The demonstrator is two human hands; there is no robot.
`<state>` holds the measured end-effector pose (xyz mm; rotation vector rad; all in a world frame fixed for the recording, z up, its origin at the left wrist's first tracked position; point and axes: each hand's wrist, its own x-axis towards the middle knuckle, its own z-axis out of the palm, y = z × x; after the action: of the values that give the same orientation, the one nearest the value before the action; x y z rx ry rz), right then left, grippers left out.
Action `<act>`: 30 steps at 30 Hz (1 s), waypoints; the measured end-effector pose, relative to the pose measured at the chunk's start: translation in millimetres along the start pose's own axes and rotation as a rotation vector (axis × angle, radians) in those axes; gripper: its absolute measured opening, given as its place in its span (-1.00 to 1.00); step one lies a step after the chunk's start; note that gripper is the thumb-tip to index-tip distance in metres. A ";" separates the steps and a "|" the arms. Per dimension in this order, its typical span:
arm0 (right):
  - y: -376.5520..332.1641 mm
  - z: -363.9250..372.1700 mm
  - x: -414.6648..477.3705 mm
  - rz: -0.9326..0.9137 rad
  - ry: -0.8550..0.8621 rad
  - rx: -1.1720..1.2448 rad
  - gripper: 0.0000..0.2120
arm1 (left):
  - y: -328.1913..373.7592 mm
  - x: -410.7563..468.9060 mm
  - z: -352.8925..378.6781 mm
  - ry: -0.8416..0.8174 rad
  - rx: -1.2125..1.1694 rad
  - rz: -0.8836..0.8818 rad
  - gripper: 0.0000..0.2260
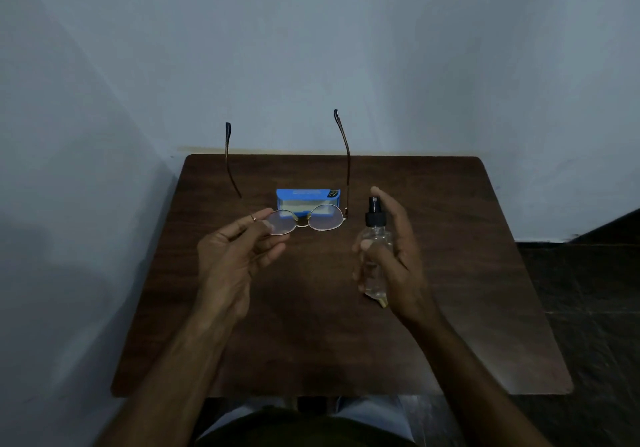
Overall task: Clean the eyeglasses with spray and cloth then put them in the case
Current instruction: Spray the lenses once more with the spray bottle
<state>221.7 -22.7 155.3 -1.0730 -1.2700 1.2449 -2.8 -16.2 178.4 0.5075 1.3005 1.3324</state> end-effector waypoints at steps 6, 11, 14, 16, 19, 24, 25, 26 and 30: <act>-0.3 3.0 0.5 -0.153 0.047 -0.500 -0.25 | -3.5 0.8 -4.4 0.021 -0.022 -0.030 -0.80; 6.9 13.9 -1.6 -0.276 0.217 -0.729 -0.33 | -7.0 0.7 -2.2 0.053 -0.035 -0.060 -0.82; 10.3 15.0 -1.7 -0.298 0.270 -0.764 -0.32 | -9.7 1.1 -1.6 0.073 -0.036 -0.074 -0.81; 11.0 15.7 -0.2 -0.310 0.282 -0.762 -0.30 | -11.6 1.2 -1.5 0.082 -0.037 -0.083 -0.81; 11.5 15.9 6.3 -0.342 0.292 -0.780 -0.32 | -14.2 0.6 -1.7 0.081 -0.038 -0.081 -0.81; 8.8 14.4 21.9 -0.365 0.319 -0.779 -0.31 | -15.9 0.2 0.2 0.075 -0.051 -0.080 -0.82; 7.8 13.6 24.3 -0.367 0.305 -0.779 -0.31 | -16.2 0.5 -0.1 0.073 -0.055 -0.079 -0.83; 7.3 12.7 26.5 -0.375 0.288 -0.789 -0.31 | -16.6 1.0 -0.5 0.072 -0.059 -0.077 -0.83; 0.0 12.2 36.5 -0.387 0.307 -0.800 -0.36 | -18.9 2.8 -2.4 0.068 -0.063 -0.069 -0.83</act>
<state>206.3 12.3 158.6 -1.4070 -1.6696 0.2391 2.1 -19.5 160.1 0.3737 1.3153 1.3389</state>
